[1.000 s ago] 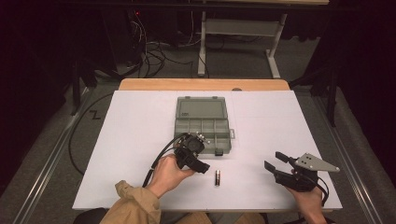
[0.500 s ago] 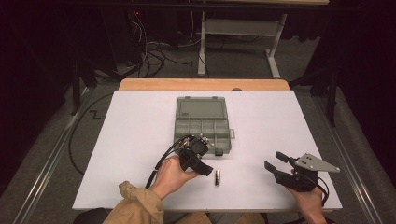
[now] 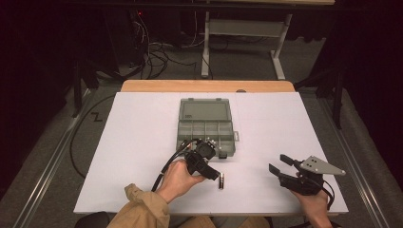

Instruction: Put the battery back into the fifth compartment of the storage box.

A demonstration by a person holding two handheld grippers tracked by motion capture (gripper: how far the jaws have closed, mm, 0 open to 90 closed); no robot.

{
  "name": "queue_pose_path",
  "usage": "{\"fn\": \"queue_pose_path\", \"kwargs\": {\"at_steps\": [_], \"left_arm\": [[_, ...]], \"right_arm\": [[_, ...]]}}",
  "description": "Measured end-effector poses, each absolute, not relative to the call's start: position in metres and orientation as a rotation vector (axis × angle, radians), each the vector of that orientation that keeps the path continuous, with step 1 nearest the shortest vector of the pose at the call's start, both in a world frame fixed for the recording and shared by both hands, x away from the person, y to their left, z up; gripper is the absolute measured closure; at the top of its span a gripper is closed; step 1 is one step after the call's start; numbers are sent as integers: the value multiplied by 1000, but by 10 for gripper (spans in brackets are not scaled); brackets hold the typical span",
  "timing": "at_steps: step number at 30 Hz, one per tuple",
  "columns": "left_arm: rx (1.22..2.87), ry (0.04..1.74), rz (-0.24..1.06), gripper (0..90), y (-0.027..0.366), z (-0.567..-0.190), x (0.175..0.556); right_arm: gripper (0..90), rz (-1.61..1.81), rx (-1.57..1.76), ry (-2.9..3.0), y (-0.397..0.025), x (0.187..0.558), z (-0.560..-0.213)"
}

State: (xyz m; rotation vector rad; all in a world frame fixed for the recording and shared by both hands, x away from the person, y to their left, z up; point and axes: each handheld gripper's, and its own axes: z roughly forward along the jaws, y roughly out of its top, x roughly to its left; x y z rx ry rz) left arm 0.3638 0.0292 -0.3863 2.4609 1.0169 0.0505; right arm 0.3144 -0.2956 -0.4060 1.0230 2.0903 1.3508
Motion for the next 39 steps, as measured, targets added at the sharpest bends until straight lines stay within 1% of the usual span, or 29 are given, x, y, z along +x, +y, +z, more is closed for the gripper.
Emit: {"fn": "queue_pose_path", "kwargs": {"at_steps": [27, 39], "left_arm": [[2499, 1003, 36, 393, 11, -391, 363], [2505, 1001, 11, 396, 5, -393, 362]], "right_arm": [[417, 1350, 1021, 2090, -295, 314, -406], [420, 1342, 1020, 2091, -295, 314, -406]]}}
